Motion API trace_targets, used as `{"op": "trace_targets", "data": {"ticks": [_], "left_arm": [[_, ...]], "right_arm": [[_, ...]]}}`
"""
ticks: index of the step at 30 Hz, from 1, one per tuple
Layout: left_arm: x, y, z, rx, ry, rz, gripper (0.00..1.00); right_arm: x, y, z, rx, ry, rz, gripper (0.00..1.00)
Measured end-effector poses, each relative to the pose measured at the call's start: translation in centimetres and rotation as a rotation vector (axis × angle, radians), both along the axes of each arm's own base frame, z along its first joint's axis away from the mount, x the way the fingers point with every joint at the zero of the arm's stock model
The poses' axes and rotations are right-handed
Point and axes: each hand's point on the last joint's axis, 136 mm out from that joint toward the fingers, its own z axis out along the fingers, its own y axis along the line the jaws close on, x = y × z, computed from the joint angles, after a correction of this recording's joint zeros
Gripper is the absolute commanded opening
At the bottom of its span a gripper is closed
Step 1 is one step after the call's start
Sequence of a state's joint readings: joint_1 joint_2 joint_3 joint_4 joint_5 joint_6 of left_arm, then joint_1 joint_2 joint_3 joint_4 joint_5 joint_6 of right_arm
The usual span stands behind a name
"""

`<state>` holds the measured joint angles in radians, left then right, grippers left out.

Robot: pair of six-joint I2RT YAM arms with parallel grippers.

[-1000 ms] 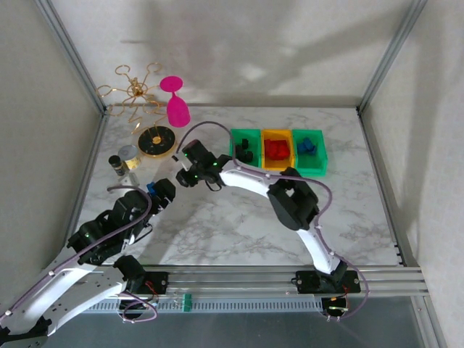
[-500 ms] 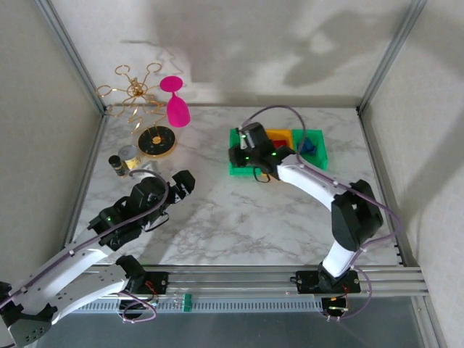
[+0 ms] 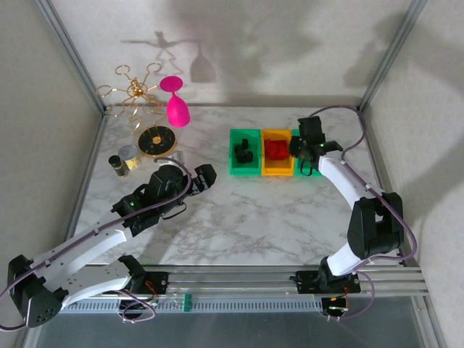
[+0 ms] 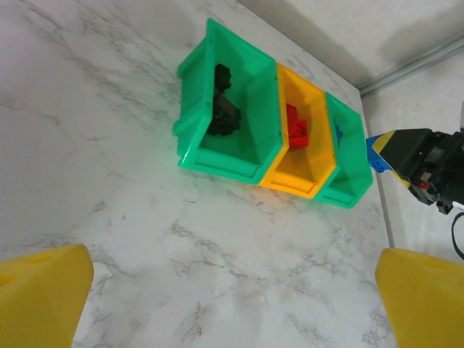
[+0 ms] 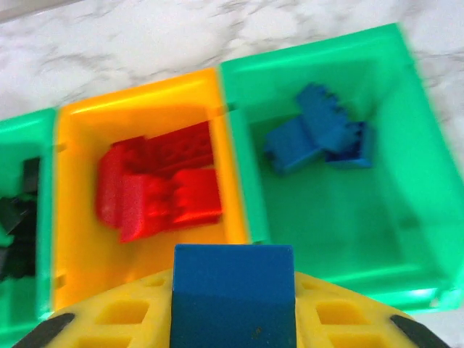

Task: Sort the legos into containers by color
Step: Place the lego in the container.

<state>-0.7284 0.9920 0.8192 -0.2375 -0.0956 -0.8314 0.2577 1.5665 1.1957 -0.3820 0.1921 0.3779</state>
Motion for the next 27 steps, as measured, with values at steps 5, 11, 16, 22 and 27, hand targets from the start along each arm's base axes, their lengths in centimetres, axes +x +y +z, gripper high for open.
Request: {"op": "trace_targets", "data": {"ticks": [5, 11, 16, 22, 27], "left_arm": [[0.6, -1.2, 0.4, -0.011, -0.012, -0.034, 1.00], [1.1, -2.0, 0.5, -0.003, -0.014, -0.052, 1.00], [1.4, -2.4, 1.1, 0.000, -0.025, -0.063, 1.00], [1.6, -2.5, 2.0, -0.004, -0.044, -0.067, 1.00], [1.6, -2.4, 2.5, 0.001, -0.052, -0.066, 1.00]], "right_arm": [[0.9, -3.4, -2.8, -0.018, 0.064, -0.075, 0.22], [2.2, -5.0, -6.4, -0.043, 0.143, -0.101, 0.31], [3.2, -5.2, -6.7, -0.048, 0.145, -0.101, 0.46], [4.2, -4.9, -5.0, -0.043, 0.101, -0.089, 0.55], [3.8, -3.9, -3.1, -0.029, 0.071, -0.062, 0.59]]}}
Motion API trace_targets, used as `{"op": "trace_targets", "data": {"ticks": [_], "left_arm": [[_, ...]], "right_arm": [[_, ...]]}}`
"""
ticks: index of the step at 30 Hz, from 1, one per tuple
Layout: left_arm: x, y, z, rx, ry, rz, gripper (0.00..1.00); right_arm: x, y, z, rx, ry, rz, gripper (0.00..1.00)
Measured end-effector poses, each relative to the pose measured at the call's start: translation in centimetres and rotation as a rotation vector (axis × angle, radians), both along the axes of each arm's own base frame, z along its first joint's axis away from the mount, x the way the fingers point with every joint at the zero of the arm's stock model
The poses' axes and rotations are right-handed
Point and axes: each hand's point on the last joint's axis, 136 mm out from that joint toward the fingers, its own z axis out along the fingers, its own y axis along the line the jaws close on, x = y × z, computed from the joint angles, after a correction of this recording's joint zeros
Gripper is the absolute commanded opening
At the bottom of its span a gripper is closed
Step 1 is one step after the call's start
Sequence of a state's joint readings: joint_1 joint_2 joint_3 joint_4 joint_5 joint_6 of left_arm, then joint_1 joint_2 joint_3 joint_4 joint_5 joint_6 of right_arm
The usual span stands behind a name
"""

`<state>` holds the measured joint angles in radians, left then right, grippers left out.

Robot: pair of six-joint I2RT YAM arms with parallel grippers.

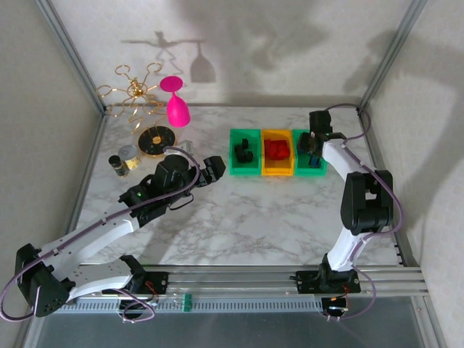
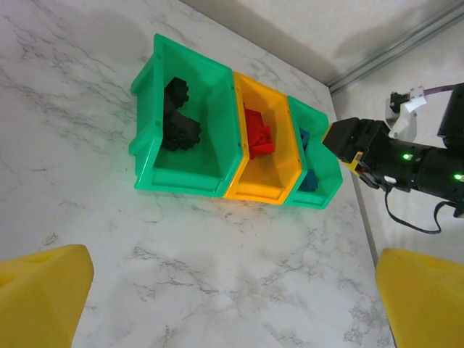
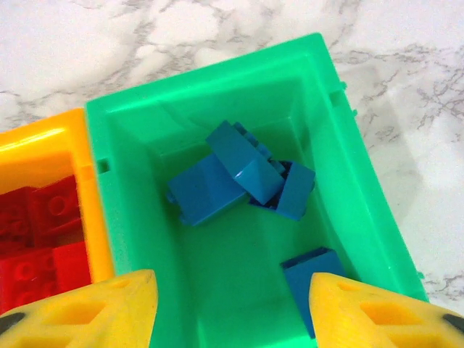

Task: Sort the legos into containers by color
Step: Place the lego in the container.

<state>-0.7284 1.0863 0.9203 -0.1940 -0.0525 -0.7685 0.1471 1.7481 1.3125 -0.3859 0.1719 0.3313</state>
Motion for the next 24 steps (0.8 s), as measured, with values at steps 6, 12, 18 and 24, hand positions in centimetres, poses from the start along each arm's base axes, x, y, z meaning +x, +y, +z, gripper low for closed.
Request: {"op": "trace_targets", "data": {"ticks": [6, 12, 18, 24], "left_arm": [[-0.8, 1.4, 0.5, 0.016, -0.001, 0.030, 1.00], [-2.3, 4.2, 2.1, 0.004, -0.021, 0.095, 1.00], [-3.9, 7.1, 1.4, 0.008, -0.003, 0.172, 1.00], [-5.1, 9.6, 0.2, 0.028, 0.036, 0.249, 1.00]], "right_arm": [[-2.5, 6.1, 4.4, 0.030, -0.085, 0.140, 0.63], [-7.3, 14.0, 5.3, 0.078, -0.095, 0.315, 0.67], [-12.2, 21.3, 3.8, 0.106, -0.053, 0.486, 0.72], [-15.8, 29.1, 1.7, 0.143, -0.036, 0.667, 0.75]]}}
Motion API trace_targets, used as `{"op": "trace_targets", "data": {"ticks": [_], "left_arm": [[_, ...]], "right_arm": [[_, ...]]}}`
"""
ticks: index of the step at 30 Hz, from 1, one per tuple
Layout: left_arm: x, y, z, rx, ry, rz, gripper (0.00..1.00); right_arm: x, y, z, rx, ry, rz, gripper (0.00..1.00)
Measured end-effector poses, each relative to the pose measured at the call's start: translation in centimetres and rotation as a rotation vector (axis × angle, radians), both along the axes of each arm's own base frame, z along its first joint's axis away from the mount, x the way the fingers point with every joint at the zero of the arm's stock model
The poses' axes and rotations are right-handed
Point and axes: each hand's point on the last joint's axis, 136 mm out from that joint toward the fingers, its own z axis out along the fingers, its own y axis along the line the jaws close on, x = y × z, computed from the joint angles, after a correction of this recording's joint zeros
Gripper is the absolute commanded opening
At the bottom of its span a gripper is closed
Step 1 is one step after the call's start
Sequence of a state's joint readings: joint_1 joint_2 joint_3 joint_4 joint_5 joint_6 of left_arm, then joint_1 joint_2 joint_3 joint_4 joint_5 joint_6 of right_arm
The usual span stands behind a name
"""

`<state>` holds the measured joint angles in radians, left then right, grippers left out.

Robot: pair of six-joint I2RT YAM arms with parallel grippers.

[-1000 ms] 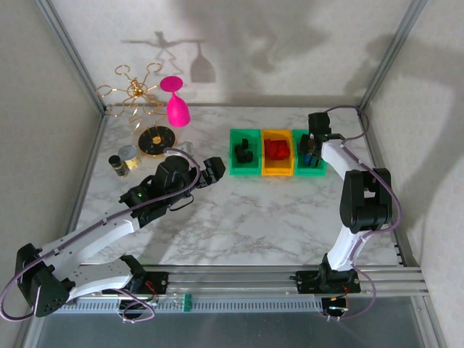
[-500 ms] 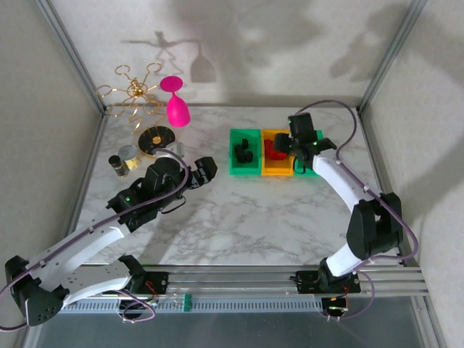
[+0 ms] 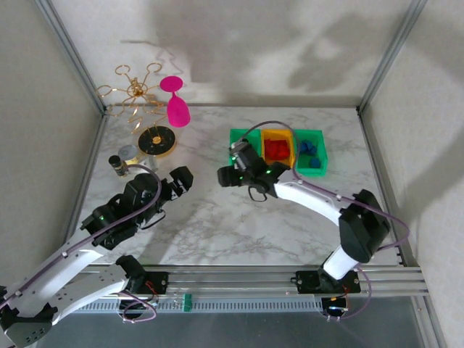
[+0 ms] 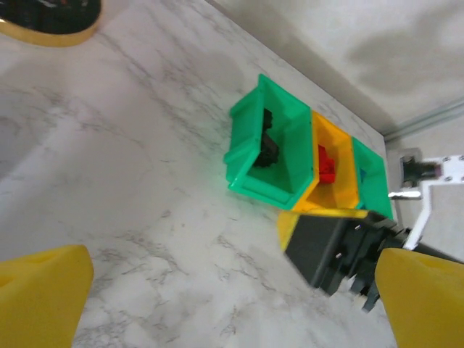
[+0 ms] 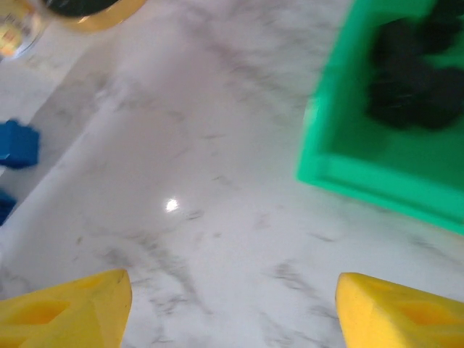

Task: Sort the legos into containers by color
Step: Place the lego in the container, then pick up the lego from the middle-left of the table.

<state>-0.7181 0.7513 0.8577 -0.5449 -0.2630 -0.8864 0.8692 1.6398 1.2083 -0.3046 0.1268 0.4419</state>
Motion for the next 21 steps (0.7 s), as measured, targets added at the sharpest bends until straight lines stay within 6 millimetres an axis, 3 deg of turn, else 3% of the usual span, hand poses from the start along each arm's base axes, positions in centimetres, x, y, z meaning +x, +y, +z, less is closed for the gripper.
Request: {"op": "trace_targets", "data": {"ticks": [5, 10, 15, 21], "left_arm": [[-0.9, 1.9, -0.3, 0.006, 0.016, 0.064, 1.00], [-1.7, 3.5, -0.8, 0.022, 0.035, 0.118, 1.00], [-2.4, 5.2, -1.1, 0.046, 0.048, 0.173, 1.00], [-2.8, 6.8, 0.1, 0.069, 0.032, 0.225, 1.00]], "right_arm": [[-2.0, 6.0, -2.1, 0.010, 0.012, 0.128, 0.78], [-3.2, 11.2, -2.9, 0.052, 0.000, 0.234, 0.79], [-2.7, 15.3, -4.0, 0.070, -0.025, 0.281, 0.81], [-1.6, 19.2, -5.7, 0.085, -0.051, 0.327, 0.84]]}}
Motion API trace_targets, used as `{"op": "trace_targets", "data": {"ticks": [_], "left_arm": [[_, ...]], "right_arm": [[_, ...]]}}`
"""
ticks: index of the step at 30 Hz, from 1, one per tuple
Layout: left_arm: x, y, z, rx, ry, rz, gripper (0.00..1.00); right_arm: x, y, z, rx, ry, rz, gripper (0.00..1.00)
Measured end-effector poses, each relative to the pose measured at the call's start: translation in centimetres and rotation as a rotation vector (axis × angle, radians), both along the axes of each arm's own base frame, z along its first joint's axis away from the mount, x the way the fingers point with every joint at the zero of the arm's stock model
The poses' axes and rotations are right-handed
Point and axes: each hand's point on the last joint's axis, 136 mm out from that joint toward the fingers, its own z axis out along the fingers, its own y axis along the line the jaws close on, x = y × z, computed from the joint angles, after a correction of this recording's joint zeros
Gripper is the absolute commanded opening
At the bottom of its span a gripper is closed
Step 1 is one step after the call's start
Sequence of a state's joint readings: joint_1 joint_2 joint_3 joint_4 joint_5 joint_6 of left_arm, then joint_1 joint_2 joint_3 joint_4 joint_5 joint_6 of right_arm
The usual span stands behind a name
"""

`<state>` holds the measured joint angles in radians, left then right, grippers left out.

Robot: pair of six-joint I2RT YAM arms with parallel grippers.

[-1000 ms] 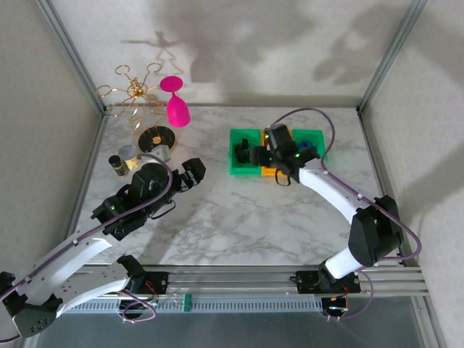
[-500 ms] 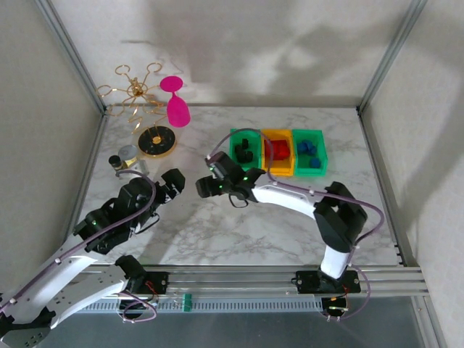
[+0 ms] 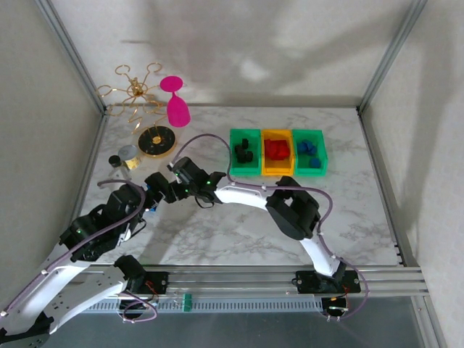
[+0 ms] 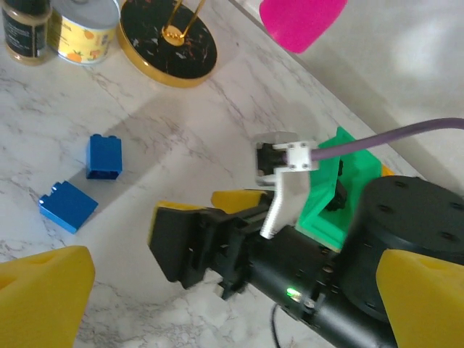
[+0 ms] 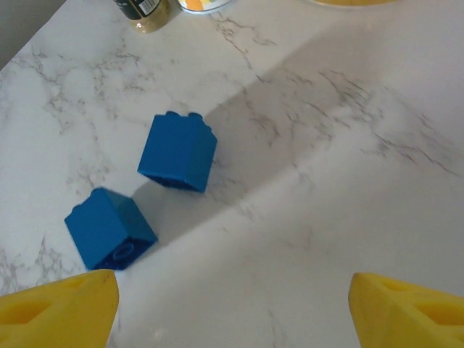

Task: Sort the legos into containers by color
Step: Pick up the lego from the middle-left of the table.

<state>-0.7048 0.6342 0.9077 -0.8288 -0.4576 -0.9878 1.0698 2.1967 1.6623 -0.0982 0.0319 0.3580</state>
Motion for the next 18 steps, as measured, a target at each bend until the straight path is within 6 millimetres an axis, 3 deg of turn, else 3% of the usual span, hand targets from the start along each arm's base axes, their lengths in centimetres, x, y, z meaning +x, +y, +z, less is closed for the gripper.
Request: {"op": "trace_targets", "data": {"ticks": [10, 18], "left_arm": [[0.3, 1.4, 0.0, 0.045, 0.013, 0.065, 1.00], [0.9, 2.6, -0.7, 0.074, 0.049, 0.125, 1.00]], "right_arm": [[1.5, 6.1, -2.2, 0.019, -0.057, 0.062, 0.86], [2.4, 7.8, -5.1, -0.006, -0.065, 0.065, 0.84]]}}
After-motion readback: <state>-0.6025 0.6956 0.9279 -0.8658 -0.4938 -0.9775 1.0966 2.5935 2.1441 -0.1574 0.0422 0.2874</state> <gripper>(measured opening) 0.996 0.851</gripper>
